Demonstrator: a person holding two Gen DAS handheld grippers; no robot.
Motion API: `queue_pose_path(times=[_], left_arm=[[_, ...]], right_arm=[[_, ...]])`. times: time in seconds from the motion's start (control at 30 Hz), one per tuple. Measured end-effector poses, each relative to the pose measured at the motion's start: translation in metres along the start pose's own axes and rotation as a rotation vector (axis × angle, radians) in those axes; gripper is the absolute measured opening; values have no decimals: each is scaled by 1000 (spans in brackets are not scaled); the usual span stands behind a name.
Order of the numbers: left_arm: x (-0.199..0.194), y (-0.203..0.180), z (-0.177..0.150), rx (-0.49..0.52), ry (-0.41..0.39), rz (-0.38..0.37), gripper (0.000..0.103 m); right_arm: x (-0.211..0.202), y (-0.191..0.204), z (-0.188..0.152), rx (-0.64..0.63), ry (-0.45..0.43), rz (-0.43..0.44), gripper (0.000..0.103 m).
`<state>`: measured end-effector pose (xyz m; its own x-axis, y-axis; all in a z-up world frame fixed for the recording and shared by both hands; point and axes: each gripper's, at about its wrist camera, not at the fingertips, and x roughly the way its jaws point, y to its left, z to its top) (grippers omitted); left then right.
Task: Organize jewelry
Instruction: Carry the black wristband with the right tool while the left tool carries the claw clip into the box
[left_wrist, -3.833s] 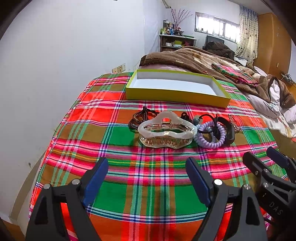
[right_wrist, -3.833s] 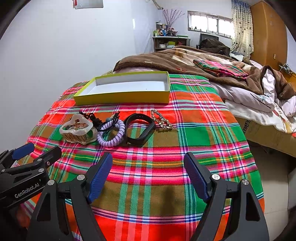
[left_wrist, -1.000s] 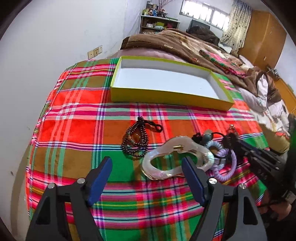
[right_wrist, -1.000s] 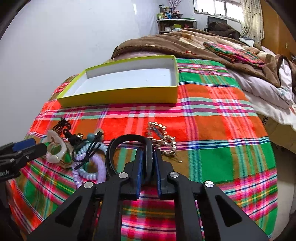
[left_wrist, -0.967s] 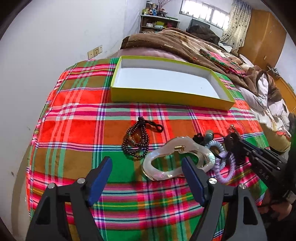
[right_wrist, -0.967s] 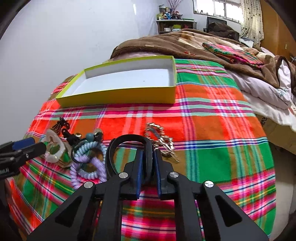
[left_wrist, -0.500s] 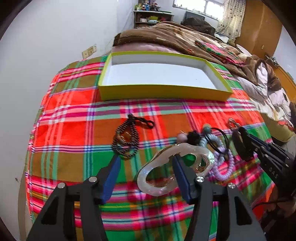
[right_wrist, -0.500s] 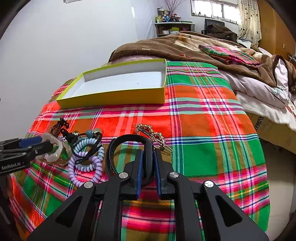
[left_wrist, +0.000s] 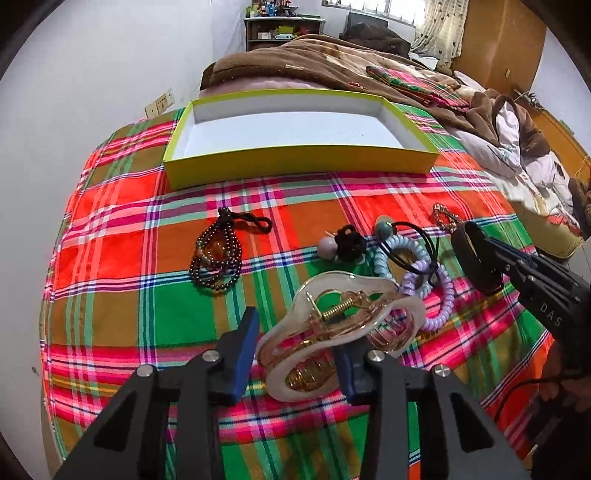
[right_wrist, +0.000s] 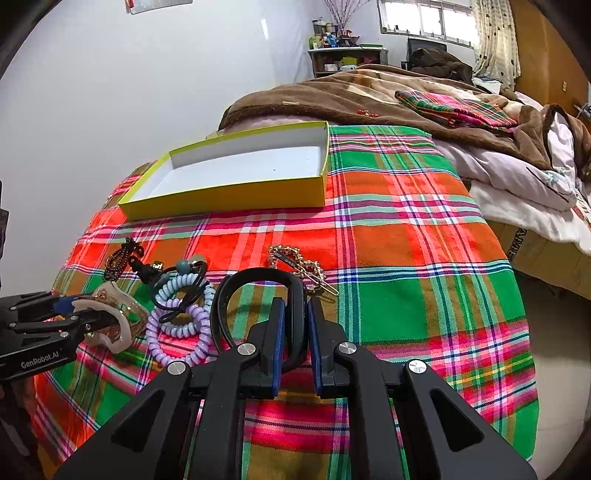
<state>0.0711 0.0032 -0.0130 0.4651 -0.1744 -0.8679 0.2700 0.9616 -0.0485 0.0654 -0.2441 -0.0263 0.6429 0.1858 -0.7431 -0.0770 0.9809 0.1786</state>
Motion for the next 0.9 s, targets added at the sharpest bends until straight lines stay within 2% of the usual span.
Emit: queue_pose_path(times=[0.4, 0.47, 0.5, 0.73, 0.9], left_arm=[[-10, 0, -9, -37, -35, -7, 37], [-13, 0, -10, -42, -39, -12, 22], [-14, 0, -10, -49, -43, -13, 19], [-14, 1, -11, -56, -39, -8, 19], [-22, 4, -8, -75, -70, -10, 19]], right_arm=[[-14, 3, -5, 2, -45, 29, 13], [-17, 5, -5, -2, -52, 29, 12], [-18, 5, -5, -3, -55, 30, 12], [-24, 6, -4, -6, -63, 27, 12], [-28, 8, -1, -11, -74, 27, 12]])
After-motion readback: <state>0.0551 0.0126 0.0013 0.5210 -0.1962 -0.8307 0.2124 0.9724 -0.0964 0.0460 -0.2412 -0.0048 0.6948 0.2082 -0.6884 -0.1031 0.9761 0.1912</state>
